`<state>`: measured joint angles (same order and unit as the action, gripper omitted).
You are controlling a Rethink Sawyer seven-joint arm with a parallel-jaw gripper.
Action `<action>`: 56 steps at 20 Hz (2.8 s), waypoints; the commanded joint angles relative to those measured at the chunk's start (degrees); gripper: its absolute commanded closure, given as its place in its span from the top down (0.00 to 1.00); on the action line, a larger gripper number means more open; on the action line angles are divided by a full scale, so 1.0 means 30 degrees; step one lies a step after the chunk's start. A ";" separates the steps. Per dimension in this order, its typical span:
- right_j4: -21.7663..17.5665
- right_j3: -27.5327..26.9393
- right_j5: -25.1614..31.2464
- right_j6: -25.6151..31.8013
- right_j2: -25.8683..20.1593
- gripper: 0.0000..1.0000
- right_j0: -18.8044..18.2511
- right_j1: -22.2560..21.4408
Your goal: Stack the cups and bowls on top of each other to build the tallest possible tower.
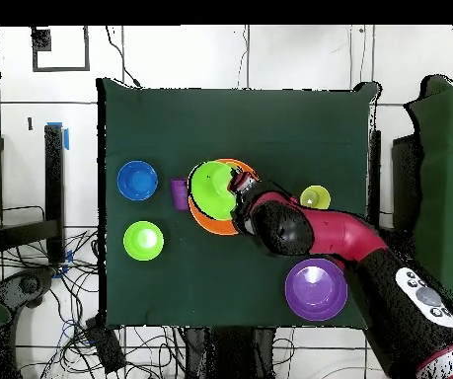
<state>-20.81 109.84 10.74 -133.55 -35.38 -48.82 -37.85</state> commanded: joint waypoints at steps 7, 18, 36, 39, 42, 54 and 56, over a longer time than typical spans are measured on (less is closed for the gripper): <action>0.0218 -0.1373 0.2730 0.1166 -0.1425 1.00 -0.0436 0.0759; -0.0287 -0.1257 0.1957 0.0946 -0.1195 1.00 -0.0252 0.1278; 0.0716 -0.0396 0.4812 0.2512 -0.3772 1.00 -0.3185 -0.0222; 0.0716 -0.0449 0.5290 0.2738 -0.4198 1.00 -0.3739 -0.0152; 0.0534 -0.0454 0.5293 0.2497 -0.4294 1.00 -0.3781 -0.0039; -0.1205 -0.1015 0.2377 0.0862 -0.2355 1.00 -0.1703 0.1564; -0.1403 -0.1203 0.2070 0.0726 -0.1978 1.00 -0.1383 0.1747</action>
<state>-19.55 108.38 19.44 -133.55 -45.16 -57.55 -36.53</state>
